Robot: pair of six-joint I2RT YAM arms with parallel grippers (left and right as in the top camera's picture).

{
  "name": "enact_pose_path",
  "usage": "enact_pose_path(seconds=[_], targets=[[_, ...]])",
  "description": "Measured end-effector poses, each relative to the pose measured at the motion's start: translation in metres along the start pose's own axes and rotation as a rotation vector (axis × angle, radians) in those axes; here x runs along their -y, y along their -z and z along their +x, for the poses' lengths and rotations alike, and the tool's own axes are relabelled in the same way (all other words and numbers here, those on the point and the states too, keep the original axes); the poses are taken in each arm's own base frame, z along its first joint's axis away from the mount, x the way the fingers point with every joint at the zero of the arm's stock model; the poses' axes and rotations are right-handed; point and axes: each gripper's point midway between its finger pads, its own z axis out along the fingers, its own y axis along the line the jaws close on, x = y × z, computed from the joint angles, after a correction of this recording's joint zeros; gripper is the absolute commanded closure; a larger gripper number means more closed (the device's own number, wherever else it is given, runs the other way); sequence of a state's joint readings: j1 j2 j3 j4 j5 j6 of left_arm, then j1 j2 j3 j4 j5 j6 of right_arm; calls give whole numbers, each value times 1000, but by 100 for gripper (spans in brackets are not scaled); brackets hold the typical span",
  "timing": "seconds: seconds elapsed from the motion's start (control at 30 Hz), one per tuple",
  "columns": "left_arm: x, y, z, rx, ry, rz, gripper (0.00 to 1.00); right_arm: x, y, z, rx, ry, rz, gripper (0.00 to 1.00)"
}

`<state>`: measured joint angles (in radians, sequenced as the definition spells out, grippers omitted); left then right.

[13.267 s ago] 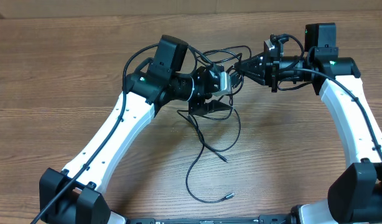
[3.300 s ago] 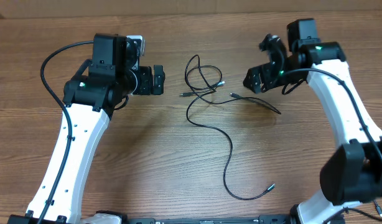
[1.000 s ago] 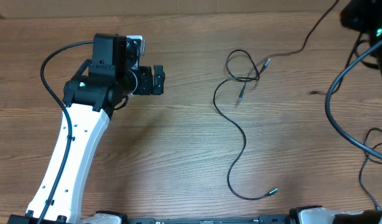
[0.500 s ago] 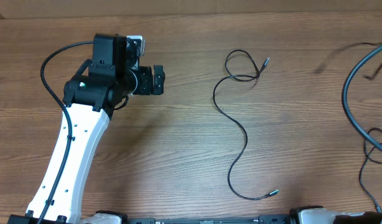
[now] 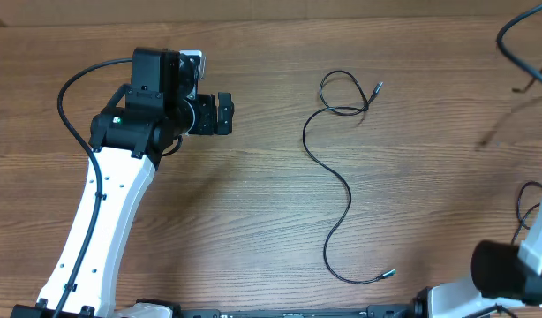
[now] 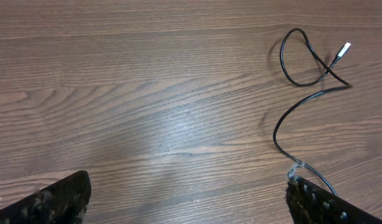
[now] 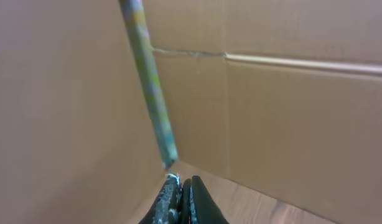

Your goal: Untangle cables

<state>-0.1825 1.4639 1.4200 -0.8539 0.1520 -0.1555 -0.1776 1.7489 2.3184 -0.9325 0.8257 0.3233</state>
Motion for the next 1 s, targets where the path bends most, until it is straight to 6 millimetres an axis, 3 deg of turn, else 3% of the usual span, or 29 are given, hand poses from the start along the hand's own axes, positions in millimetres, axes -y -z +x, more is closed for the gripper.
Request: enact_pose_path(seconds=[0.27, 0.4, 0.53, 0.6, 0.63, 0.7, 0.87, 0.9, 0.93, 0.97, 1.0], targets=[[0, 0, 0, 0, 0, 0, 1, 28, -75, 35, -80, -9, 119, 96], [0, 0, 0, 0, 0, 0, 0, 54, -110, 41, -105, -45, 154, 96], [0, 0, 0, 0, 0, 0, 0, 79, -148, 60, -160, -57, 180, 96], [0, 0, 0, 0, 0, 0, 0, 92, -171, 80, -205, -50, 202, 96], [0, 0, 0, 0, 0, 0, 0, 101, -189, 100, -248, -38, 225, 96], [0, 0, 0, 0, 0, 0, 0, 111, -207, 125, -300, -19, 251, 96], [0, 0, 0, 0, 0, 0, 0, 120, -233, 189, -438, 44, 294, 96], [0, 0, 0, 0, 0, 0, 0, 122, -237, 207, -478, 64, 304, 82], [0, 0, 0, 0, 0, 0, 0, 124, -240, 220, -509, 79, 312, 27], [0, 0, 0, 0, 0, 0, 0, 125, -241, 232, -541, 93, 314, 0], [0, 0, 0, 0, 0, 0, 0, 126, -241, 245, -579, 101, 313, 0]])
